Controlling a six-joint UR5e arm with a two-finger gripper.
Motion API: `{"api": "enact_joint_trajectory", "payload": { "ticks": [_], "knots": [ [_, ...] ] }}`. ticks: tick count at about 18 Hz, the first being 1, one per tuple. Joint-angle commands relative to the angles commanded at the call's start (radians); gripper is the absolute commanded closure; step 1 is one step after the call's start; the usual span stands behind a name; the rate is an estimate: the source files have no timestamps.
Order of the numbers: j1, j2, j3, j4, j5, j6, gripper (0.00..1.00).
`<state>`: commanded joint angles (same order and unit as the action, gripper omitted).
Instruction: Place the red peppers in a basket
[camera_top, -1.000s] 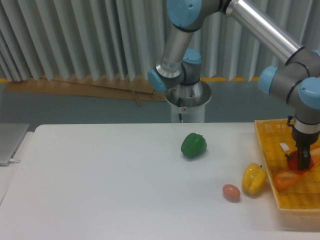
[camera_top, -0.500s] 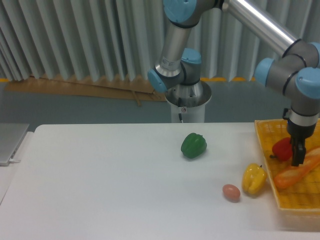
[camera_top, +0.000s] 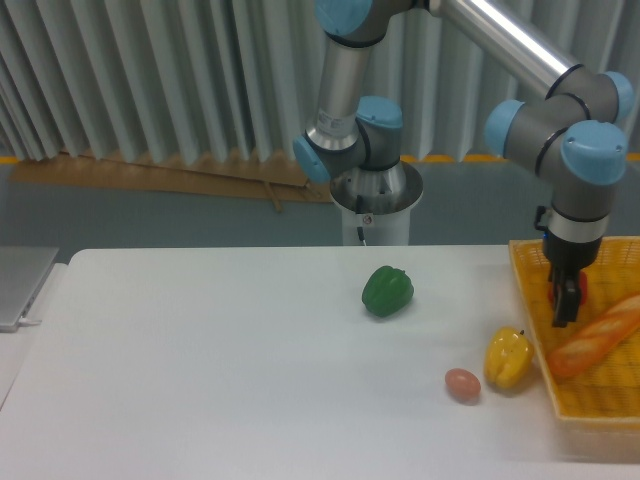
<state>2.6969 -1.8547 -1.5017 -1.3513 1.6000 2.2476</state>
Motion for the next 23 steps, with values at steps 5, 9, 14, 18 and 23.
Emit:
{"api": "enact_joint_trajectory", "payload": {
  "ticks": [5,9,14,18,23],
  "knots": [
    [-0.077,0.038,-0.026,-0.029,-0.002,-0.082,0.00],
    [-0.089,0.074,-0.084,-0.037,-0.006,-0.080,0.00],
    [-0.107,0.097,-0.118,-0.042,-0.026,-0.088,0.00],
    [-0.121,0.141,-0.146,-0.057,-0.031,-0.135,0.00],
    [-0.126,0.167,-0.157,-0.080,-0.035,-0.152,0.00]
  ]
}}
